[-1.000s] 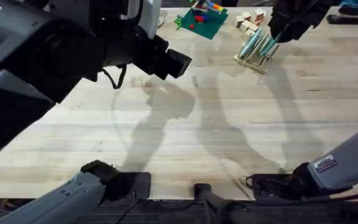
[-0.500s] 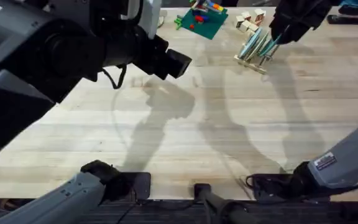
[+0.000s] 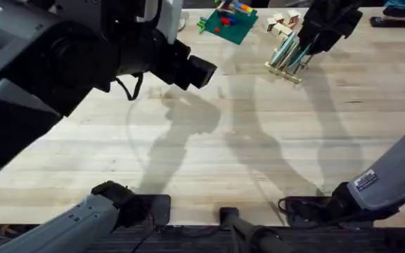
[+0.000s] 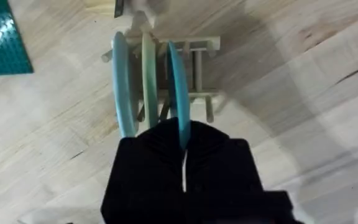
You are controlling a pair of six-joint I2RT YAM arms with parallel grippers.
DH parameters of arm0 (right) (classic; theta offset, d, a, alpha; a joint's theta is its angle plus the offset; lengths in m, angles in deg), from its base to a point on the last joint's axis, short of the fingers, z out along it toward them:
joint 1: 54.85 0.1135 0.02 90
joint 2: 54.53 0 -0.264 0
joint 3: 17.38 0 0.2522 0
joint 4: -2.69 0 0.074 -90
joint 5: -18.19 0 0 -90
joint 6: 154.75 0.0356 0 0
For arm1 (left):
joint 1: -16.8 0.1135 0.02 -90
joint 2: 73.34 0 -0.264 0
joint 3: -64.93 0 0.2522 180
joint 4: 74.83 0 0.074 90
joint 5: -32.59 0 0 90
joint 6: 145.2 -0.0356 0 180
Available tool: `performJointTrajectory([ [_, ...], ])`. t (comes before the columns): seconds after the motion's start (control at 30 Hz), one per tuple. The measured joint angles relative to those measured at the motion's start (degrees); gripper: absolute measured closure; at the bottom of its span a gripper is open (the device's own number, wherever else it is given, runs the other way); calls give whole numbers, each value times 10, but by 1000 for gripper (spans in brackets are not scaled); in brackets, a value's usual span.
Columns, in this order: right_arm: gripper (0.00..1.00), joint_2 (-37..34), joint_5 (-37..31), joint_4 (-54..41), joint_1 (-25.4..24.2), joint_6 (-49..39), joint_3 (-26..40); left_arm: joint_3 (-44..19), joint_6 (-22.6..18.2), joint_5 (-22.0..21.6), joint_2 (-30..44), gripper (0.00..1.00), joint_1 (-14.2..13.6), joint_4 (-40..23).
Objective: Pick up the plates from the table one by one and place each into a slot on the dish rack.
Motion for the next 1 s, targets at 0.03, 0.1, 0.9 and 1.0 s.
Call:
performJointTrajectory([
  [0.03, 970, -2, 1, 0, 0, 0, 0, 0, 0, 0, 0, 8, 0, 0],
  [0.1, 970, -4, 1, 0, 0, 0, 0, 0, 0, 0, 0, 7, 0, 0],
  [0.9, 819, -4, 2, -2, 0, 0, 0, 0, 0, 0, 0, 7, 0, 0],
  [1.0, 821, -4, 2, -8, 0, 0, 0, 0, 0, 0, 0, 7, 0, 0],
])
